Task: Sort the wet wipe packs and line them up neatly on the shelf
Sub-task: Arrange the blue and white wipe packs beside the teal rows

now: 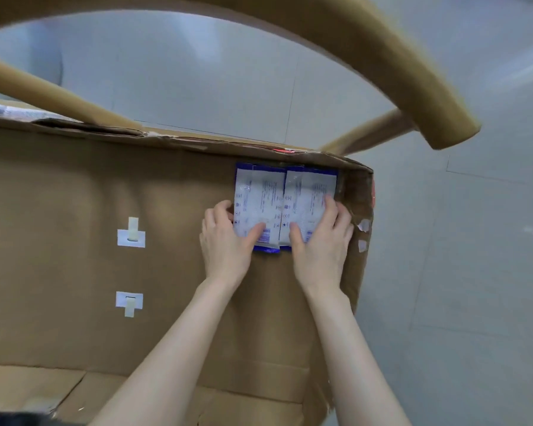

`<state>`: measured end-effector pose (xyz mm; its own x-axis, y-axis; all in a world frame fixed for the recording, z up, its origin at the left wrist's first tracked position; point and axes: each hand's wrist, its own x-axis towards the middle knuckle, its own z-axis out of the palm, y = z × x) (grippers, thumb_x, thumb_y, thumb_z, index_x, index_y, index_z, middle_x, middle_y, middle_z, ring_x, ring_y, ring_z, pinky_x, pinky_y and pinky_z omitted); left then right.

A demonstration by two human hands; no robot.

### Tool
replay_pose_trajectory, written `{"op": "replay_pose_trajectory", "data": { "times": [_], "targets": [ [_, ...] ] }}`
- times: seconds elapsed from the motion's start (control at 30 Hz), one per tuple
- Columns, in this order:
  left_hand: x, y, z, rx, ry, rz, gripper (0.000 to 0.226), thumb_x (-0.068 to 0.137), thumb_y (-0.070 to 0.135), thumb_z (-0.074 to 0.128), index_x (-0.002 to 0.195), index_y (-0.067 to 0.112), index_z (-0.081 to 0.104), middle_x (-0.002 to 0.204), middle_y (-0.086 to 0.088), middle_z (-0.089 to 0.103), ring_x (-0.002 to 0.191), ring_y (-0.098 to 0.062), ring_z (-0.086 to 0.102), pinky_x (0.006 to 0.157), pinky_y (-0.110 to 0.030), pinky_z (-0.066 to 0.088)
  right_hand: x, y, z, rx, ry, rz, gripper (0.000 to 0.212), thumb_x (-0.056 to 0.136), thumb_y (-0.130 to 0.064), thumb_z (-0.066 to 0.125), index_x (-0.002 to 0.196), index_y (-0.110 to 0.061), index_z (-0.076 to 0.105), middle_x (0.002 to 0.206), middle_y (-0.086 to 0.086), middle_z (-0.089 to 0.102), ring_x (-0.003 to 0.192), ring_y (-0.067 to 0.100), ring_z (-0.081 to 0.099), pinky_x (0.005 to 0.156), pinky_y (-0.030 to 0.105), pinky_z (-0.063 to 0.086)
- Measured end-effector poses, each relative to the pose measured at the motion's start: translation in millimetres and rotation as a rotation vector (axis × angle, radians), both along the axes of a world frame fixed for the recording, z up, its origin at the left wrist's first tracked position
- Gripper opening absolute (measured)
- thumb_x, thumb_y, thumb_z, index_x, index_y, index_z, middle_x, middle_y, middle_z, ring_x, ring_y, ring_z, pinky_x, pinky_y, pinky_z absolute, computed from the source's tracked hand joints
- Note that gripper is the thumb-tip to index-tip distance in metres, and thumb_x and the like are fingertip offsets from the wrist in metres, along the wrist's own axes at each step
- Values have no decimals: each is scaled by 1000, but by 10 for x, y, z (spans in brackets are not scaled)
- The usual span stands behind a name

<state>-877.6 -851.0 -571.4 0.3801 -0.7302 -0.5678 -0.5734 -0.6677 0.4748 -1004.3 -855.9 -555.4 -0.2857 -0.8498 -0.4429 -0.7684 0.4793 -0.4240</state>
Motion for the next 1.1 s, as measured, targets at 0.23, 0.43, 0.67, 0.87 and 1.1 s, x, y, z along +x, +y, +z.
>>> {"op": "replay_pose_trajectory", "data": {
  "times": [0.23, 0.43, 0.67, 0.87, 1.1],
  "targets": [
    [171, 8, -5, 51, 184, 82, 33, 73, 28, 80, 96, 20, 57, 95, 6, 52, 78, -3, 53, 65, -10, 41, 20, -3, -94, 8, -87, -145, 82, 79, -20, 76, 145, -9, 27, 134, 12, 37, 127, 25, 36, 108, 35, 33],
    [214, 165, 245, -24, 452, 226, 22, 86, 20, 68, 103, 21, 53, 99, 13, 65, 83, 2, 65, 67, -16, 53, 70, 78, 74, 55, -323, -307, 41, 81, -22, 74, 112, -19, 47, 115, -4, 48, 102, 7, 54, 68, 8, 46],
    [233, 497, 938, -86, 724, 384, 17, 96, 26, 52, 112, 22, 52, 111, 5, 66, 98, -10, 67, 77, -31, 57, 118, 324, 744, 110, -745, -339, 19, 90, -23, 63, 106, -18, 53, 101, -12, 64, 85, -1, 67, 59, 12, 51],
    [226, 962, 1809, -162, 887, 501, 30, 101, 39, 31, 126, 34, 48, 119, 9, 65, 107, -14, 65, 87, -41, 54, 255, 614, 1558, 236, -952, -294, 23, 98, -32, 47, 102, -14, 61, 91, -7, 71, 80, 8, 71, 61, 19, 55],
    [520, 1408, 2615, -273, 981, 565, 35, 104, 31, 29, 134, 26, 47, 124, 3, 64, 114, -17, 61, 95, -38, 48, 639, 918, 2378, 322, -940, -87, 33, 100, -40, 35, 100, -25, 64, 103, 3, 71, 95, 23, 68, 81, 40, 52]
  ]
}}
